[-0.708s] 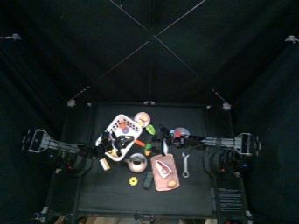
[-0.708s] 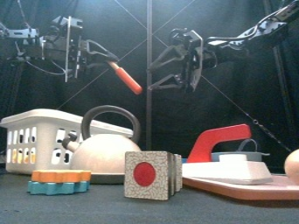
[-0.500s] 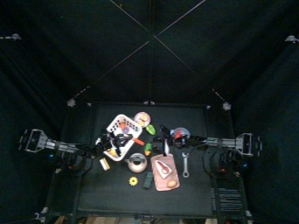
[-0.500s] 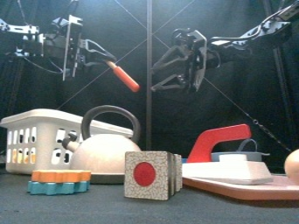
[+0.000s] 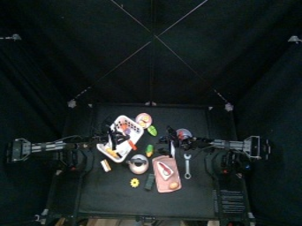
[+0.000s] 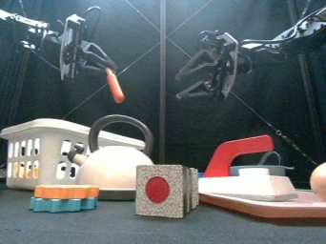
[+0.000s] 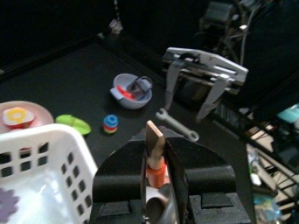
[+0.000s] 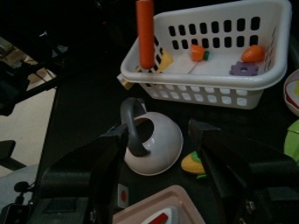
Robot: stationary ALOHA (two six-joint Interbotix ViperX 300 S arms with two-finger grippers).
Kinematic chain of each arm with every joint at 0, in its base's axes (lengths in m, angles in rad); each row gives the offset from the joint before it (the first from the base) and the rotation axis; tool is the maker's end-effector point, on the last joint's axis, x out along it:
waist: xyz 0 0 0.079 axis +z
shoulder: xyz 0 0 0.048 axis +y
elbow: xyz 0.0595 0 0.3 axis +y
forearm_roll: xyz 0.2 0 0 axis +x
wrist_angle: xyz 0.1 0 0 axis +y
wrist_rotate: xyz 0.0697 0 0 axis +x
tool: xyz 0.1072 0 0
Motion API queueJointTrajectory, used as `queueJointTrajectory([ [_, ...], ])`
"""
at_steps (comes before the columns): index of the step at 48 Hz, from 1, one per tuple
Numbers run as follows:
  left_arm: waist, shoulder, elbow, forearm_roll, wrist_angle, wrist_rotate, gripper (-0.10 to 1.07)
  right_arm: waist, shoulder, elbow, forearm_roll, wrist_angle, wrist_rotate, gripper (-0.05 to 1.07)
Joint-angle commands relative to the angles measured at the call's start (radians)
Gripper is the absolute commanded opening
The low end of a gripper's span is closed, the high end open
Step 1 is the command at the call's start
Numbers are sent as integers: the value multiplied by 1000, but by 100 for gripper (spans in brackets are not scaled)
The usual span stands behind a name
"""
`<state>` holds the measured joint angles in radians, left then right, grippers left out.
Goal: Place screwdriver in basket
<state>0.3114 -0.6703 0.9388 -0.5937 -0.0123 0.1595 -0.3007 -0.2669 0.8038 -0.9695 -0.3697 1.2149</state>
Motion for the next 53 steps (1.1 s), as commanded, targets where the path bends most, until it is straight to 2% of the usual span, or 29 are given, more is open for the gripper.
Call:
queueJointTrajectory([
  [1,80,-5,-54,29,133,2,44,-9,-46,8,2,-3,-2,90],
  [12,227,6,-74,89,305,3,44,-11,-87,40,2,-3,-2,90],
  [18,264,20,-61,94,354,0,45,-17,-100,48,2,-3,-2,90],
  [28,264,92,-23,94,330,2,46,-23,-103,46,3,-3,-2,90],
  [39,249,169,-23,97,324,5,47,-23,-103,48,2,-3,-2,90],
  [43,238,187,-26,98,322,5,51,-25,-103,48,2,-3,-2,90],
  [53,219,209,-12,97,279,5,70,-28,-100,48,3,-3,-2,90],
])
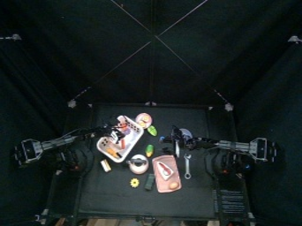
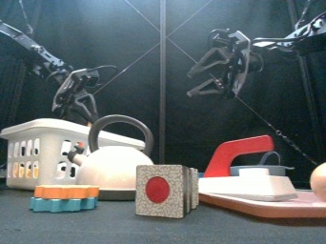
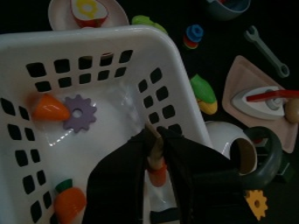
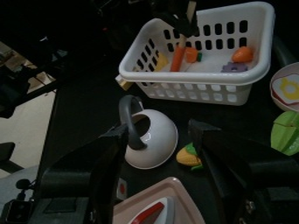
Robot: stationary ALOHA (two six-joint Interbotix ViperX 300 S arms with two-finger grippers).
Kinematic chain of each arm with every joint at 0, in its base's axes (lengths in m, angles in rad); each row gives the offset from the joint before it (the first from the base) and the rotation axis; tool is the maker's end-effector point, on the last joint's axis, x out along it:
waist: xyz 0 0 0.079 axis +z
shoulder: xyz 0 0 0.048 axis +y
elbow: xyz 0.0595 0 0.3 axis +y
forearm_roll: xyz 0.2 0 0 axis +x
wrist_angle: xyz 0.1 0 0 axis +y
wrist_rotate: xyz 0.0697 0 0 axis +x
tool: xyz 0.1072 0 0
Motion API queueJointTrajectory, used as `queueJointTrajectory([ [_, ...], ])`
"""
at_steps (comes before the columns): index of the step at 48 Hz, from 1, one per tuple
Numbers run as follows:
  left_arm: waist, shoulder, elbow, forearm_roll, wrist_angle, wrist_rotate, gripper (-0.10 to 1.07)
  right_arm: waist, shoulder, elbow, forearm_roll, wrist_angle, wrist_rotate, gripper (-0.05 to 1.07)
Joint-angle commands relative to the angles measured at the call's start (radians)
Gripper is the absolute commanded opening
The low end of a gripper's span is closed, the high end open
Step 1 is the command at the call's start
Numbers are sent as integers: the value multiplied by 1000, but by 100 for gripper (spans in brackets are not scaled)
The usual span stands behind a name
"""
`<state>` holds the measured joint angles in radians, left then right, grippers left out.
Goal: Place screwdriver in basket
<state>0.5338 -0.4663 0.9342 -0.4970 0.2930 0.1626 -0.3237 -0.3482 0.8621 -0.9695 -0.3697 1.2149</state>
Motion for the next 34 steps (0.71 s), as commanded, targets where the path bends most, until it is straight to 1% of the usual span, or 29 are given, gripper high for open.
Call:
queueJointTrajectory([
  [1,-5,5,-8,0,-31,2,72,-3,-18,-11,3,-3,-2,90],
  [6,-17,6,-6,0,-63,0,83,-5,-18,-9,2,-3,-2,90],
  [12,-28,6,-8,2,-84,2,90,-5,-18,-9,2,-3,-2,90],
  [34,-29,6,5,-2,-87,-2,91,-5,-18,-8,2,-3,-2,90],
])
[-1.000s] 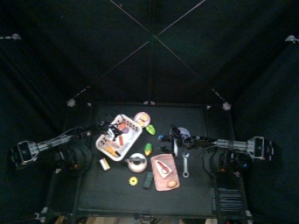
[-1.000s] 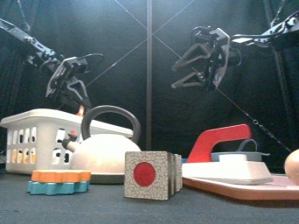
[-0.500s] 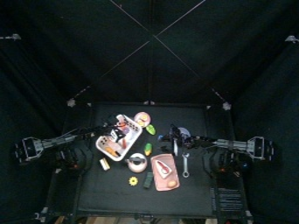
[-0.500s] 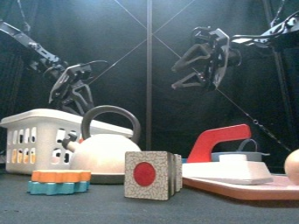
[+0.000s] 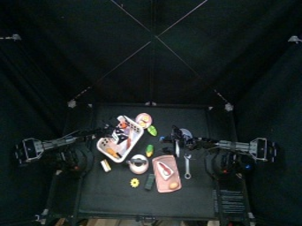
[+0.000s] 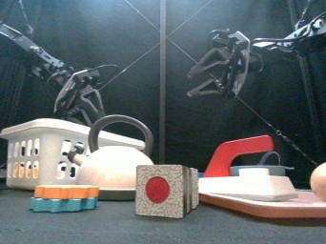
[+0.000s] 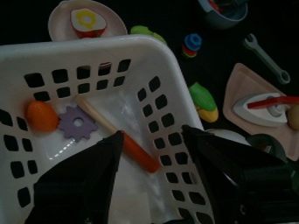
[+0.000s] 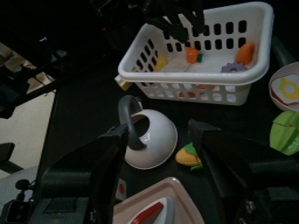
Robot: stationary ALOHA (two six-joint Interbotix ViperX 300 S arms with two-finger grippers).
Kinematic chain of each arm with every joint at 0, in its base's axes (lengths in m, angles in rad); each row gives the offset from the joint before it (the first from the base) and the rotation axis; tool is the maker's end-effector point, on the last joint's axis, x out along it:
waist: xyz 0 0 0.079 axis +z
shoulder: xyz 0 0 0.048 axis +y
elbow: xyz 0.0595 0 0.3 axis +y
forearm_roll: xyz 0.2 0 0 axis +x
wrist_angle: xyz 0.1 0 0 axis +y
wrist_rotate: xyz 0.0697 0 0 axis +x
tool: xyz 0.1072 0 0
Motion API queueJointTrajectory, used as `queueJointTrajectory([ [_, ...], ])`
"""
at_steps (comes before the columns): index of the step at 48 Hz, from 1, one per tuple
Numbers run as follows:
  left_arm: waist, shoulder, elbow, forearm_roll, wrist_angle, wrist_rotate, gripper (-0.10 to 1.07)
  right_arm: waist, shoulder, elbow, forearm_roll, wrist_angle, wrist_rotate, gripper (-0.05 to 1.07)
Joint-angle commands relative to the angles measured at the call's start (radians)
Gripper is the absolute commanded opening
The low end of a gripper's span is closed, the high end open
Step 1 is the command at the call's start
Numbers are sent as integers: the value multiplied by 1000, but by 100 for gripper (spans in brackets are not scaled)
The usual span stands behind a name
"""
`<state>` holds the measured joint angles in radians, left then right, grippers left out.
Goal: Place screwdriver in basket
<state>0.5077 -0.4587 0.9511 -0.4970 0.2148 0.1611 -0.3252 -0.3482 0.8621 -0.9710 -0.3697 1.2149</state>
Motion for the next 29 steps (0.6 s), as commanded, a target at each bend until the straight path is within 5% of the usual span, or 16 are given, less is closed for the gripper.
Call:
queueJointTrajectory([
  [1,-3,-2,-12,0,-11,0,91,-3,-18,-8,3,-3,-2,90],
  [29,-9,-2,-9,0,6,2,91,-9,-18,0,3,-2,-2,90],
])
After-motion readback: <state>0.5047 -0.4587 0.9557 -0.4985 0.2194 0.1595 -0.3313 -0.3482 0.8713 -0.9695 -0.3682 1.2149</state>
